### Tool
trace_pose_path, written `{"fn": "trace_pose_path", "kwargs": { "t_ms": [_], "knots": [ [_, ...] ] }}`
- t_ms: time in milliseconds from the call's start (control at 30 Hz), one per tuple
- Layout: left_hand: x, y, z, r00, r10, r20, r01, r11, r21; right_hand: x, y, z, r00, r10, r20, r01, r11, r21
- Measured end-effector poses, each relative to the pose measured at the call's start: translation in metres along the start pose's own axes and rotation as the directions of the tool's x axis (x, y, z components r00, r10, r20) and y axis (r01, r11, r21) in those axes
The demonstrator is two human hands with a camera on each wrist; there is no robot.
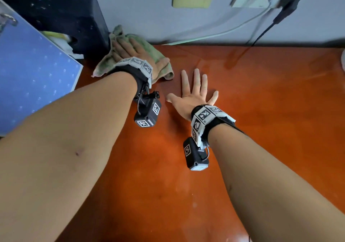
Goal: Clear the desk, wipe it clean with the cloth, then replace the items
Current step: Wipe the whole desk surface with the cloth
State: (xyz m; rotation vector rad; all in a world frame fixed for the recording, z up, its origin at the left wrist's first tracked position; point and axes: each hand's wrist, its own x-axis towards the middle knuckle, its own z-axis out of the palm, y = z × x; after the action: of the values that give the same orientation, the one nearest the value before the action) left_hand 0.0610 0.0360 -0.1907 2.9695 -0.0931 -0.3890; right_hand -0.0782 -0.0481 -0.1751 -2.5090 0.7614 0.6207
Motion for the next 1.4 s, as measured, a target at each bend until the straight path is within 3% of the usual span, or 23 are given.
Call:
{"fn": "trace_pose_path", "kwargs": {
  "t_ms": [67, 133, 233, 300, 367, 700, 1100, 1233, 1333, 1400],
  "knots": [
    [-0.004, 0.002, 0.000, 0.999, 0.044, 0.001, -0.044, 0.998, 0.041, -0.001, 0.000, 0.000, 1.000, -0.008, 0.001, 0.008, 1.000, -0.003],
    [-0.009, 0.006, 0.002, 0.987, 0.163, 0.014, -0.164, 0.984, 0.074, -0.002, 0.000, 0.000, 1.000, -0.011, -0.007, 0.011, 1.000, -0.009],
    [-0.017, 0.022, 0.008, 0.903, 0.423, 0.077, -0.429, 0.901, 0.072, -0.002, -0.002, 0.001, 1.000, 0.001, -0.030, -0.002, 1.000, -0.019],
    [-0.020, 0.029, 0.010, 0.859, 0.500, 0.111, -0.508, 0.859, 0.066, -0.002, -0.002, 0.001, 0.999, 0.014, -0.048, -0.015, 1.000, -0.025],
    [-0.020, 0.027, 0.011, 0.846, 0.520, 0.116, -0.529, 0.846, 0.067, -0.002, -0.002, 0.001, 0.999, 0.021, -0.046, -0.022, 1.000, -0.019],
    [-0.031, -0.037, 0.006, 0.916, 0.400, 0.034, -0.401, 0.911, 0.098, -0.001, -0.001, -0.001, 0.999, 0.016, -0.030, -0.018, 0.998, -0.068],
    [-0.100, -0.125, 0.008, 0.975, 0.219, 0.026, -0.220, 0.972, 0.078, -0.007, 0.009, 0.010, 0.980, -0.038, -0.196, 0.039, 0.999, 0.003],
    [-0.127, -0.141, 0.013, 0.986, 0.163, 0.029, -0.165, 0.982, 0.090, -0.025, 0.011, 0.019, 0.900, -0.257, -0.353, 0.173, 0.952, -0.252],
    [-0.142, -0.152, 0.017, 0.991, 0.135, 0.018, -0.136, 0.986, 0.092, -0.040, 0.004, 0.022, 0.854, -0.453, -0.256, 0.333, 0.854, -0.399],
    [-0.153, -0.160, 0.018, 0.992, 0.125, 0.018, -0.126, 0.988, 0.088, -0.051, -0.005, 0.028, 0.846, -0.497, -0.194, 0.390, 0.824, -0.412]
  ]
}}
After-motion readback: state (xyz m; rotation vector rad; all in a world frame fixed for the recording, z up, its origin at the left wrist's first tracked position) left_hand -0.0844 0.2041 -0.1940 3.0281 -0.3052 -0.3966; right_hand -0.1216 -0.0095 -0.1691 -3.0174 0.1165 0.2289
